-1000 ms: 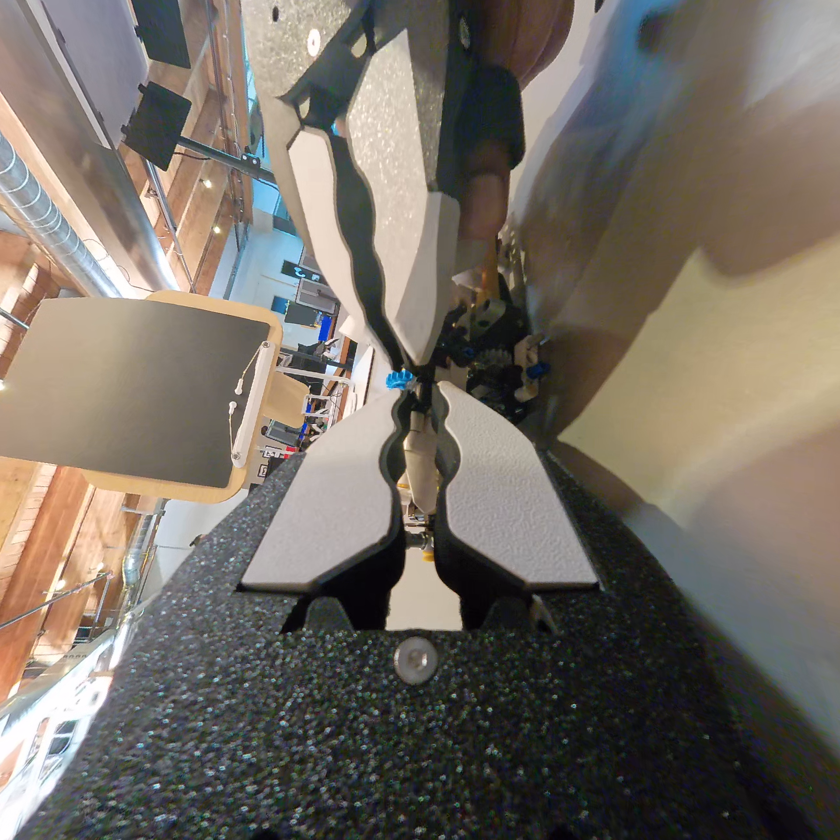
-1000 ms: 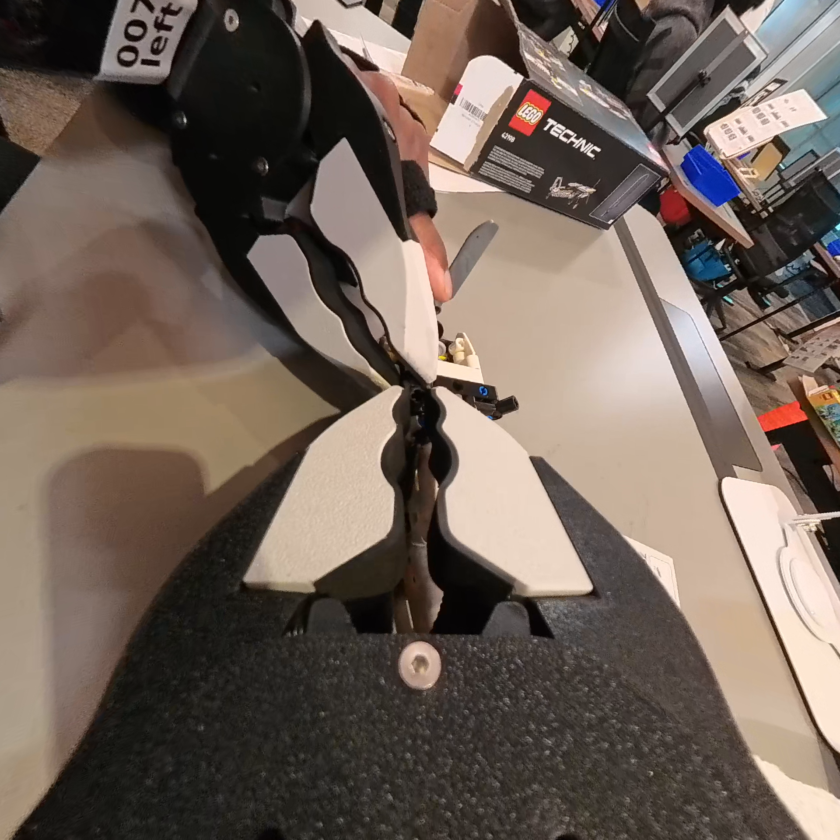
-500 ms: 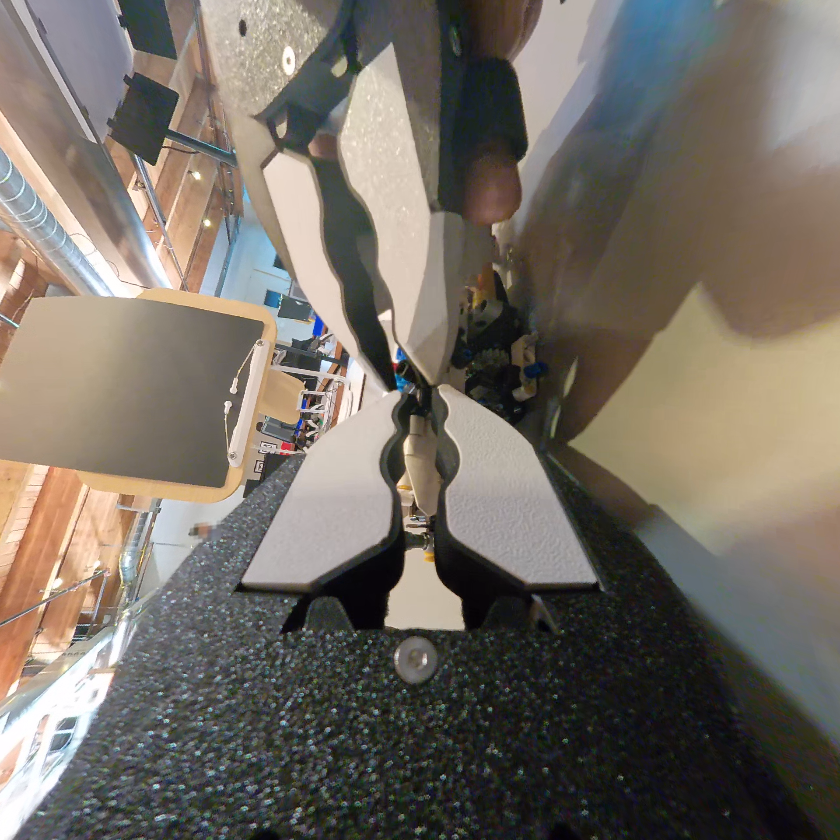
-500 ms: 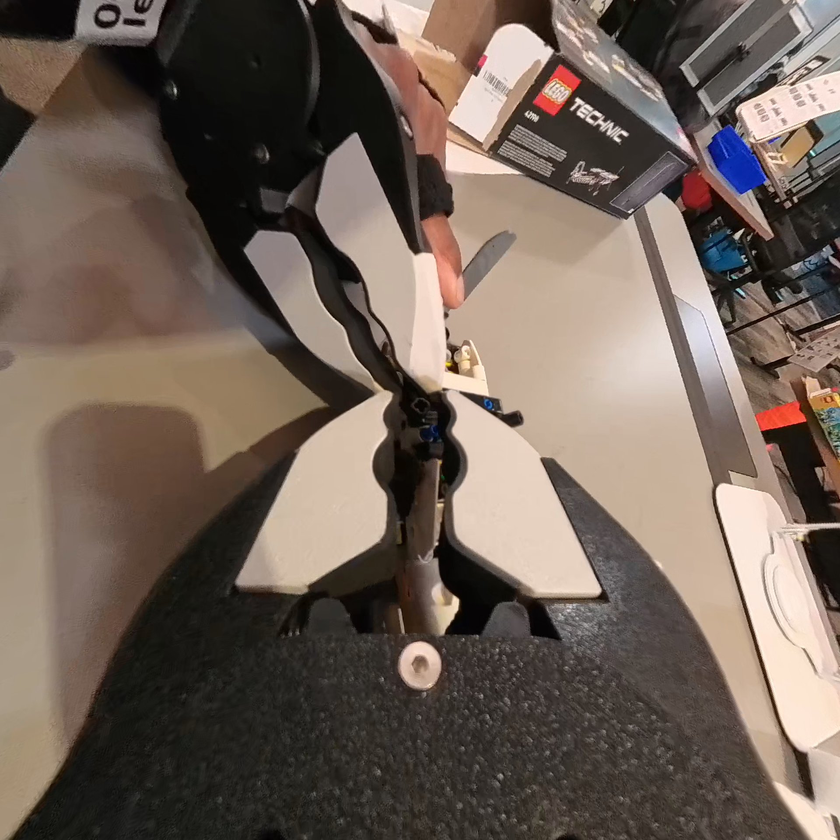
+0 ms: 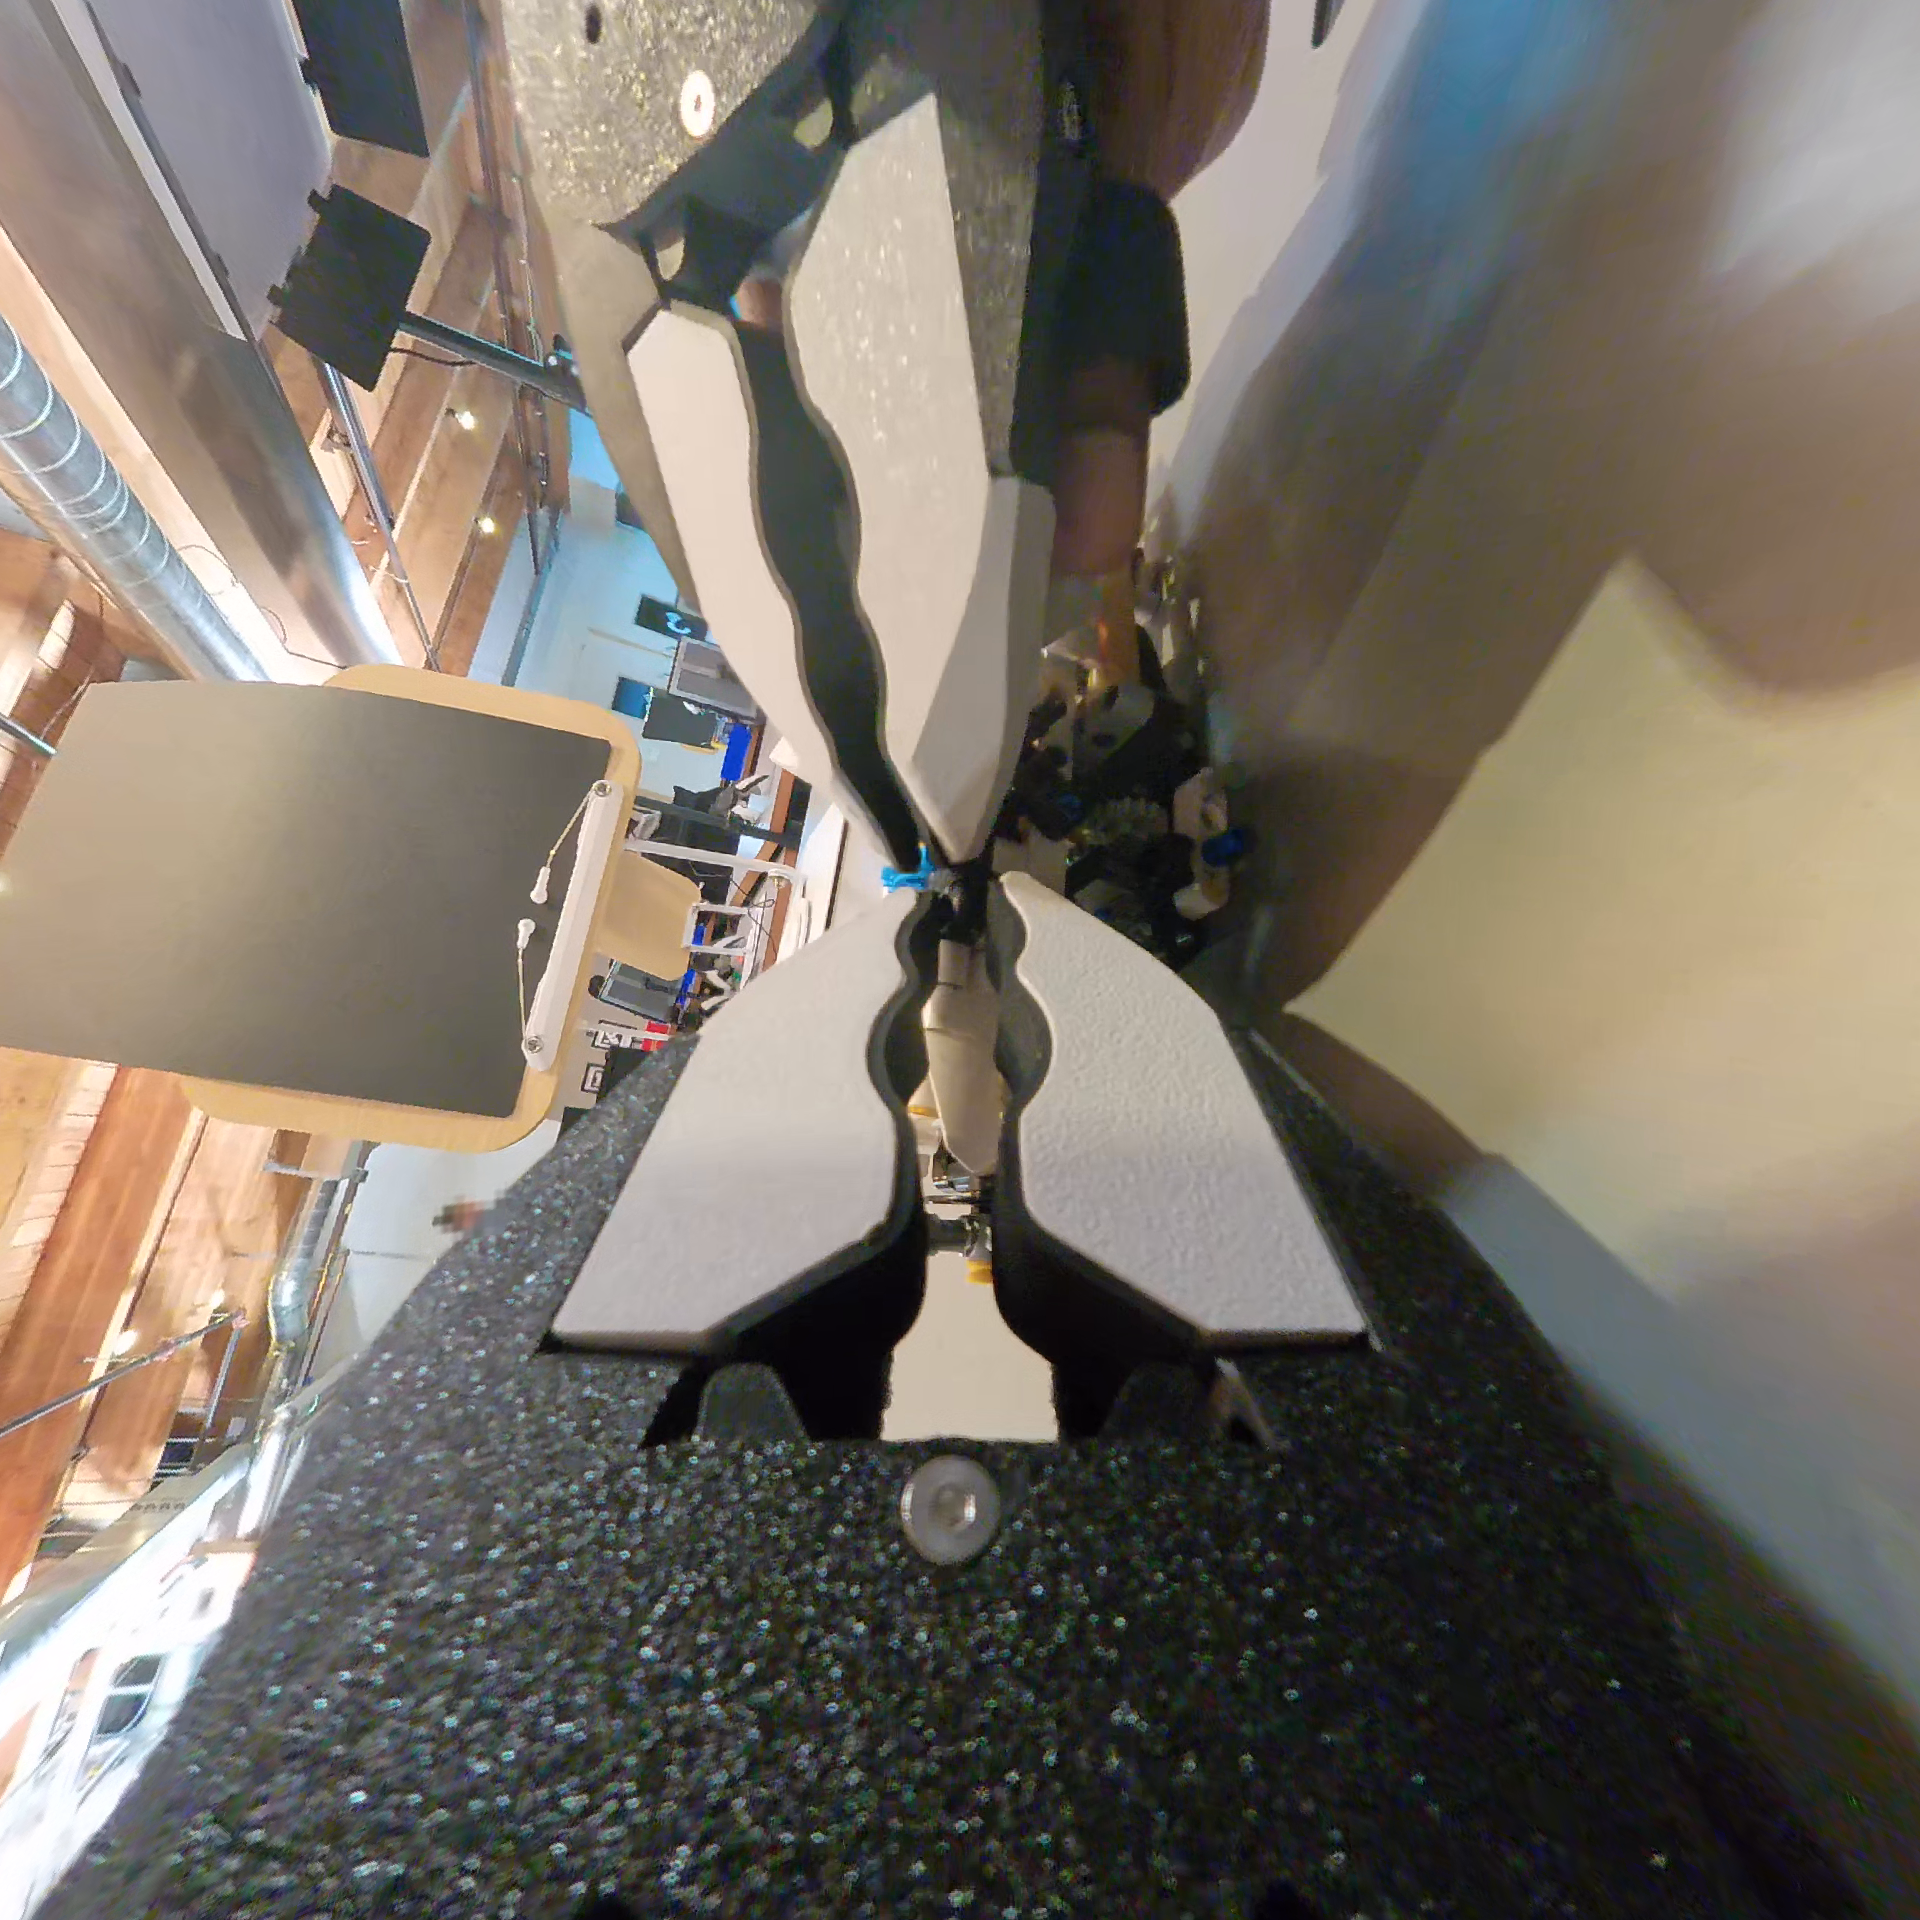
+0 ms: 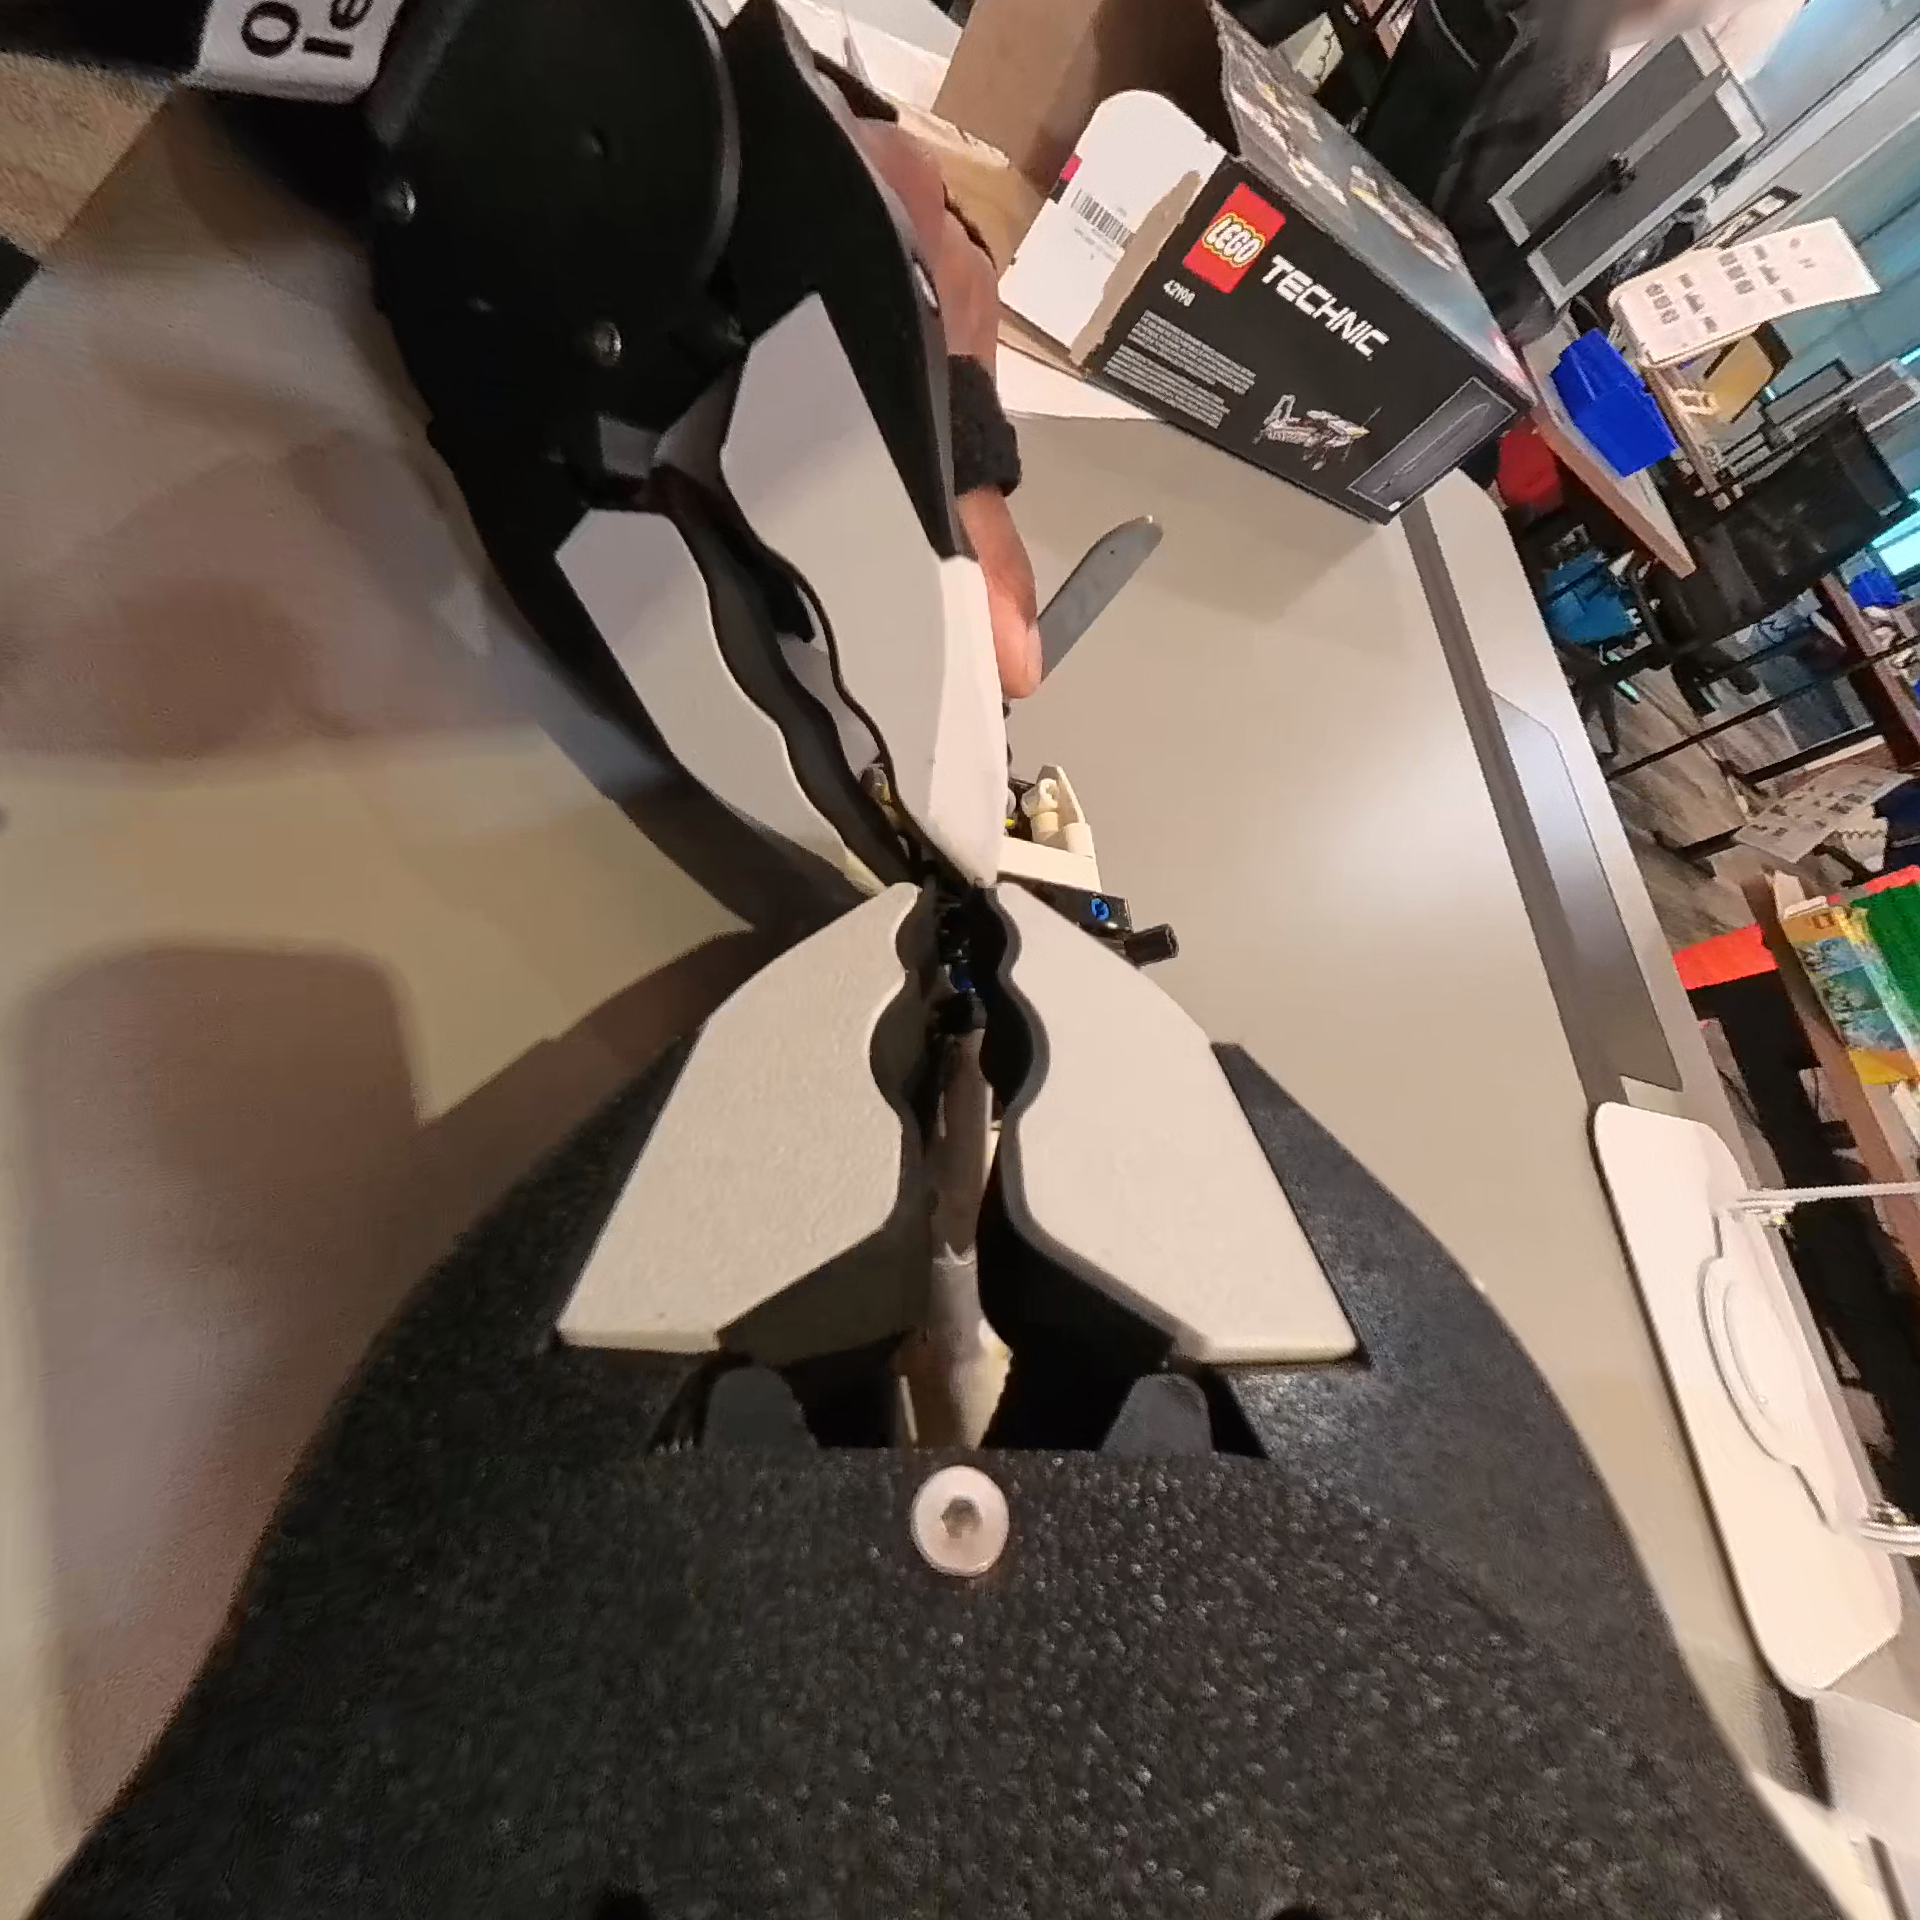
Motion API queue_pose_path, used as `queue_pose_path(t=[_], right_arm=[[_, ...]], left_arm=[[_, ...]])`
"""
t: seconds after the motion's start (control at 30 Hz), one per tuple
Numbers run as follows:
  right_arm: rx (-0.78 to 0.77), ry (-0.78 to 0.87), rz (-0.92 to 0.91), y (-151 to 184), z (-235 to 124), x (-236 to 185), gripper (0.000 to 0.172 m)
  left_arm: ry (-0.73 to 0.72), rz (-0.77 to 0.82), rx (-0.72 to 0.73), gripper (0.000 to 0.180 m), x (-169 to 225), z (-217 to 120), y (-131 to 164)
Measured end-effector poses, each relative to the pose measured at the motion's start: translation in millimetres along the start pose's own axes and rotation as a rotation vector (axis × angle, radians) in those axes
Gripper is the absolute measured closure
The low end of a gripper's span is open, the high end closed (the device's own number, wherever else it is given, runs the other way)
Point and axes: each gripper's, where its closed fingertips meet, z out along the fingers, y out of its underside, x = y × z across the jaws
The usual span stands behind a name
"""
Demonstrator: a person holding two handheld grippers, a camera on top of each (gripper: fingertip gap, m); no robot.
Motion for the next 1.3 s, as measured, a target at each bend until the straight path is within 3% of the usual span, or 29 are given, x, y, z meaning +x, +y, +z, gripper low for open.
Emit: queue_pose_path(t=[0.3,0.63,0.87,1.13,1.3], right_arm=[[0.028,0.007,0.109,1.7,-0.9,1.1,0.165],[0.036,-0.052,0.069,0.5,-1.2,-2.5,0.164],[-0.090,-0.051,-0.362,4.2,-2.0,-7.2,0.147],[-0.251,-0.087,-0.887,4.9,1.0,-13.2,0.150],[-0.371,-0.108,-1.110,8.3,2.1,-11.3,0.151]], left_arm=[[-0.003,-0.015,0.003,0.169,-0.7,2.0,0.1],[0.018,-0.008,0.009,0.170,1.6,4.5,-3.1],[0.041,-0.033,0.008,0.170,1.3,4.7,-3.7],[0.058,-0.027,-0.002,0.170,2.1,5.3,-3.8],[0.063,-0.015,-0.016,0.170,2.9,6.0,-3.3]])
